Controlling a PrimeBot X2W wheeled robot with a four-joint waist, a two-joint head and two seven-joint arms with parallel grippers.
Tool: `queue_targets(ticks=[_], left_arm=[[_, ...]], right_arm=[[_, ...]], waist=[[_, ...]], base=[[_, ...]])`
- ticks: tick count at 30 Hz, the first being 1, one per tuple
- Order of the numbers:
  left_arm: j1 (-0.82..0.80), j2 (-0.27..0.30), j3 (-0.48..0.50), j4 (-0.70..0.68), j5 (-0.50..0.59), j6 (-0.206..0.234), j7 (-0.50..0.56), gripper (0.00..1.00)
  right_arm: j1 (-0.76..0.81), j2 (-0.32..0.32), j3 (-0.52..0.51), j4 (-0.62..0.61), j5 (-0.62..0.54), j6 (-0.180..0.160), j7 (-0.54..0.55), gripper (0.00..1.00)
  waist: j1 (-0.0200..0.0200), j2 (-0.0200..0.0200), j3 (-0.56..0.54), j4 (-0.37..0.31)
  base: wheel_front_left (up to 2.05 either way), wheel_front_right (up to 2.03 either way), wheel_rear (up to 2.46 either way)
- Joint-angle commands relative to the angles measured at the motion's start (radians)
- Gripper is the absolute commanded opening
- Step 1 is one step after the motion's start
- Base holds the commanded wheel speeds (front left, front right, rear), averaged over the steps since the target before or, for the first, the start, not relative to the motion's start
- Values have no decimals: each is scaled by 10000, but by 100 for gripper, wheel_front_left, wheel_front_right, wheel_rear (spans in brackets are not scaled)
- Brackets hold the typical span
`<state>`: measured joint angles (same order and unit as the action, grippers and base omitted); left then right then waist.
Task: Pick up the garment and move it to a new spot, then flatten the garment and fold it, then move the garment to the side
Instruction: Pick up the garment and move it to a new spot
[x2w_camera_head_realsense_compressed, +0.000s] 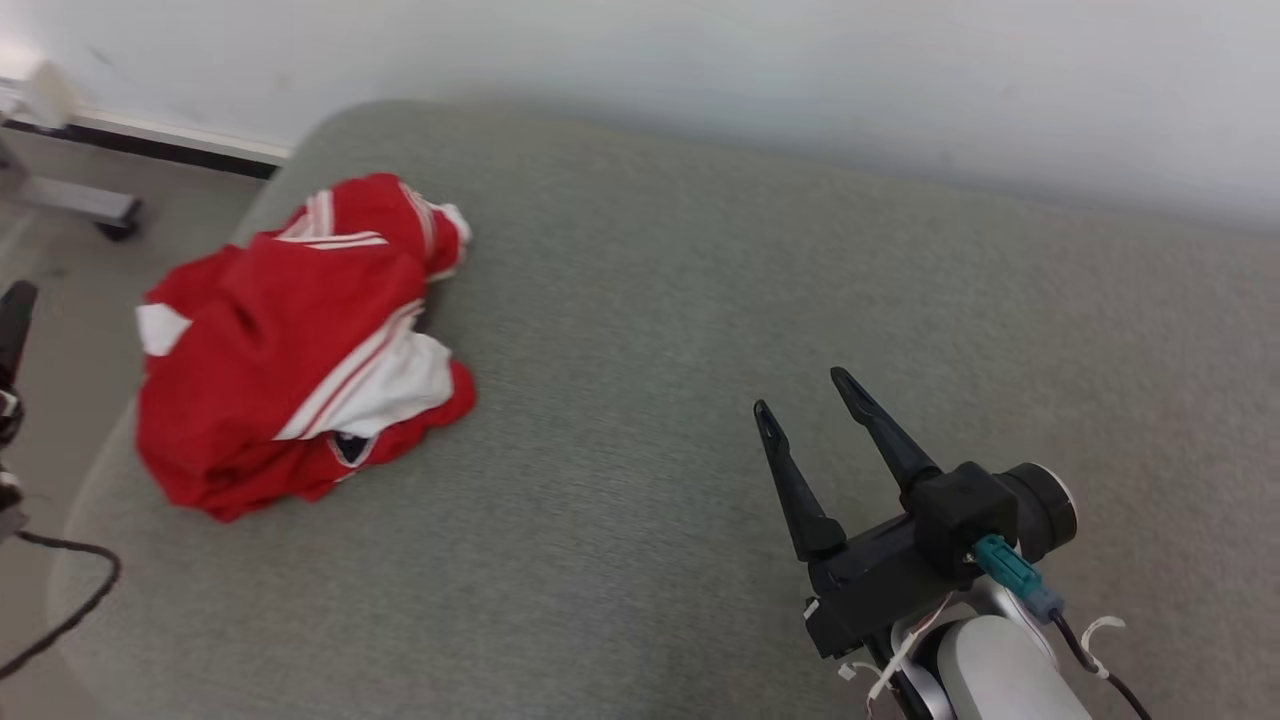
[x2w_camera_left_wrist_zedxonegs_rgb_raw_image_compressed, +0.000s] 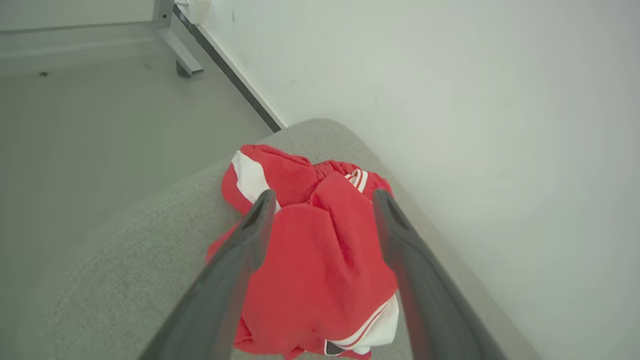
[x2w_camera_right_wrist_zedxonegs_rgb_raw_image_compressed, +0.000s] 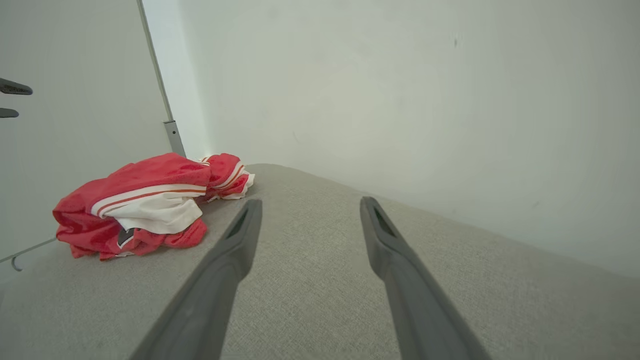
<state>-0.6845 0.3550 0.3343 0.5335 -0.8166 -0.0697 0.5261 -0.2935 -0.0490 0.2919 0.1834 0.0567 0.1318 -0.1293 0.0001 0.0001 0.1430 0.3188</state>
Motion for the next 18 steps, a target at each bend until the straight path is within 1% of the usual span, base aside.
queue_targets(ticks=[1,5,9,15,18], left_arm=[[-216,-20,21,22,-193,96,237,100],[-294,369,295,-111,-549,718,1311,100],[-156,563,202,-252,-551,1269,2143,100],[233,842,-83,-412,-74,1837,2632,100],[549,1122,-439,-422,460,1925,2556,100]], right_arm=[[-211,-23,-18,-3,-19,-21,-56,100],[-297,-19,152,-25,-21,-21,-145,100],[-355,-18,196,47,53,-21,-251,100],[-374,-15,271,154,218,-21,-375,100],[-349,-15,286,232,259,-21,-416,100]], waist=[[-1,-1,2284,-2312],[-1,-1,2626,-2703],[-1,-1,2801,-2898],[-1,-1,2826,-2989],[-1,-1,2744,-2957]], base=[[0,0,0],[0,0,0],[0,0,0],[0,0,0],[0,0,0]])
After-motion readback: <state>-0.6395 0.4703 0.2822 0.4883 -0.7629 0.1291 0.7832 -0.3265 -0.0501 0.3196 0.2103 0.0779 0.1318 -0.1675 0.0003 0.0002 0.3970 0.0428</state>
